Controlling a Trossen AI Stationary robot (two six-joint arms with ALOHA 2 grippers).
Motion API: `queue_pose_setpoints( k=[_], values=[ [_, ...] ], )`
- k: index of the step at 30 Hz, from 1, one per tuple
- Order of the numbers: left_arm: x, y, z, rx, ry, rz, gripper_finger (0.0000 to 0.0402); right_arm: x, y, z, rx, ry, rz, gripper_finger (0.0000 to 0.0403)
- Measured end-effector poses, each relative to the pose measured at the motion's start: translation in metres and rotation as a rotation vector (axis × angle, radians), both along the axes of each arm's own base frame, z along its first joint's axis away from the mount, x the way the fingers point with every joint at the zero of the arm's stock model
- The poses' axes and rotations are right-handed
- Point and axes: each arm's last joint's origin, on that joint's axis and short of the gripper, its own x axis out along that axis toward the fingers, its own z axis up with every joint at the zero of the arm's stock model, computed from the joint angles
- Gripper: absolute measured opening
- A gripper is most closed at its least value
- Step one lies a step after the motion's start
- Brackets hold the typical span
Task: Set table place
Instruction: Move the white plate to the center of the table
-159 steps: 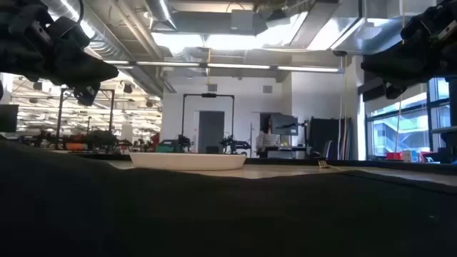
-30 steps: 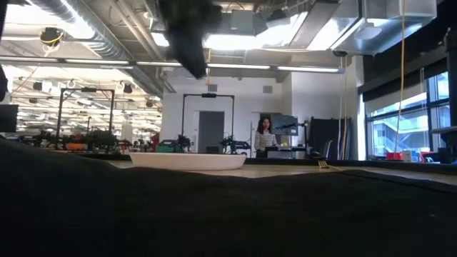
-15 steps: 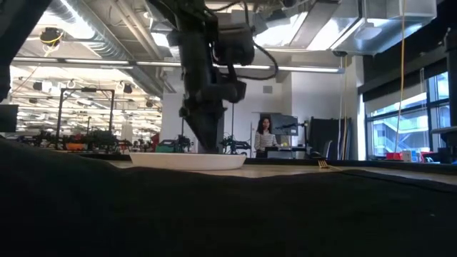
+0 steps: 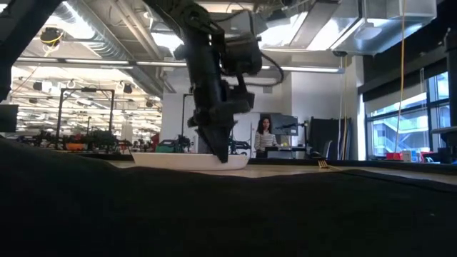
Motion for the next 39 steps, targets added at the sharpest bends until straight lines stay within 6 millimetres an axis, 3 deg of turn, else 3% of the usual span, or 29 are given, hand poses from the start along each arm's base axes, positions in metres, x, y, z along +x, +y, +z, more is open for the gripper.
queue_pose_setpoints(
  k=[7,13,17,21,28,30,34,39],
  values=[
    [0.001,0.000,-0.008,-0.002,0.030,-0.027,0.0031,0.000,0.000,0.001,-0.001,-0.006,0.000,0.0067],
    [-0.006,-0.023,0.012,0.024,0.037,-0.108,0.0007,0.000,0.000,0.001,-0.014,-0.009,0.002,0.0067],
    [-0.017,-0.051,0.038,0.027,0.037,-0.170,0.0003,-0.002,-0.001,0.004,-0.054,-0.022,0.007,0.0067],
    [-0.029,-0.091,0.060,0.026,0.010,-0.250,0.0002,-0.009,-0.006,0.013,-0.105,-0.059,-0.011,0.0067],
    [-0.034,-0.165,0.078,0.033,-0.073,-0.340,0.0001,-0.032,-0.017,0.033,-0.205,-0.110,-0.061,0.0067],
    [-0.029,-0.175,0.077,0.060,-0.091,-0.303,0.0001,-0.038,-0.019,0.037,-0.209,-0.120,-0.067,0.0067],
    [-0.012,-0.173,0.063,0.045,-0.080,-0.197,0.0001,-0.047,-0.019,0.039,-0.211,-0.097,-0.060,0.0067],
    [0.003,-0.166,0.023,0.024,0.001,-0.108,0.0001,-0.051,-0.011,0.036,-0.207,-0.053,-0.005,0.0067]
  ],
)
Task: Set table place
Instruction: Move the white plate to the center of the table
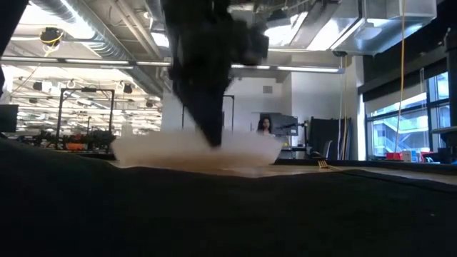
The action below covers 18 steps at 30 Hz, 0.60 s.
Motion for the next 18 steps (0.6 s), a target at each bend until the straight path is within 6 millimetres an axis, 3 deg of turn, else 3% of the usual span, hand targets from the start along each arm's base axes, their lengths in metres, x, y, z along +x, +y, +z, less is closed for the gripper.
queue_pose_setpoints(
  k=[8,18],
  values=[
    [0.017,-0.007,-0.023,-0.094,-0.070,0.083,0.0007,0.000,0.005,-0.005,-0.002,0.048,0.023,0.0067],
    [0.024,0.004,-0.018,-0.258,-0.099,0.166,0.0100,-0.002,0.008,-0.012,-0.002,0.125,0.067,0.0067]
  ],
)
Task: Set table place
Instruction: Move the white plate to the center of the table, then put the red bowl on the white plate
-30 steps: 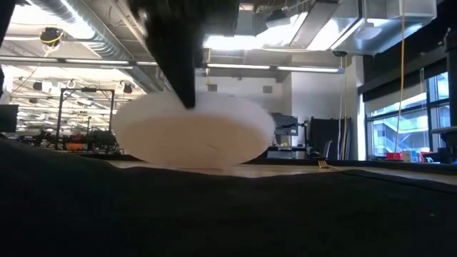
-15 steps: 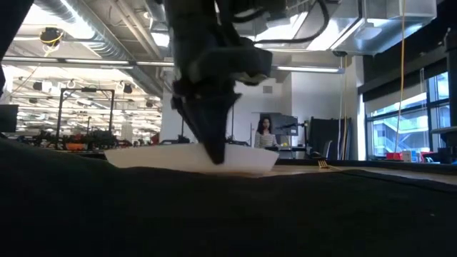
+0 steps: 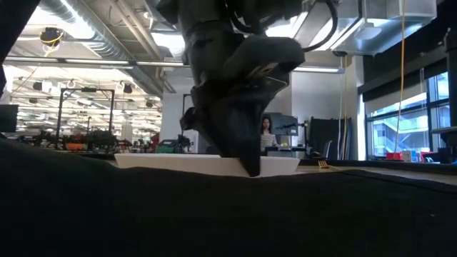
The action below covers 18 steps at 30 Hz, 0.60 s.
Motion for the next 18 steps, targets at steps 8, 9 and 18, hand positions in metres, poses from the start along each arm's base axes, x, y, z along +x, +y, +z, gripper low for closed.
queue_pose_setpoints(
  k=[8,9,18],
  values=[
    [0.018,-0.006,0.063,-0.006,-0.109,-0.045,0.0118,-0.031,0.043,-0.019,0.097,0.293,0.233,0.0067],
    [0.018,-0.006,0.072,0.010,-0.113,-0.052,0.0117,-0.039,0.049,-0.022,0.126,0.355,0.246,0.0067],
    [0.011,-0.002,0.133,0.090,-0.084,-0.123,0.0119,-0.095,0.093,-0.051,0.292,0.832,0.129,0.0067]
  ],
)
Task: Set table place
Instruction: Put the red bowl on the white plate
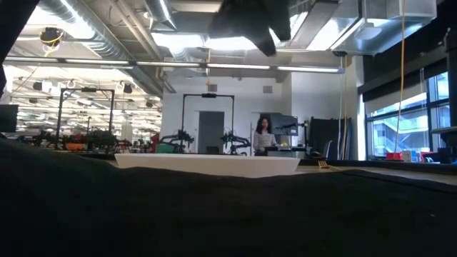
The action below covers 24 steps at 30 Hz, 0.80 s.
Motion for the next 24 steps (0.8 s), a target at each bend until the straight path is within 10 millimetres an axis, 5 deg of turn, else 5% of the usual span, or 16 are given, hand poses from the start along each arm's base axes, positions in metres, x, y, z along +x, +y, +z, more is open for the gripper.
queue_pose_setpoints(
  k=[8,16,24],
  values=[
    [-0.017,0.007,0.054,0.081,-0.007,-0.013,0.0123,-0.005,0.023,-0.020,-0.007,0.171,-0.084,0.0067],
    [-0.050,0.014,0.101,0.151,-0.113,0.009,0.0126,-0.007,0.030,-0.074,0.006,0.408,-0.072,0.0067],
    [-0.070,0.020,0.125,0.186,-0.181,0.046,0.0122,-0.008,0.025,-0.110,0.058,0.529,0.020,0.0067]
  ],
)
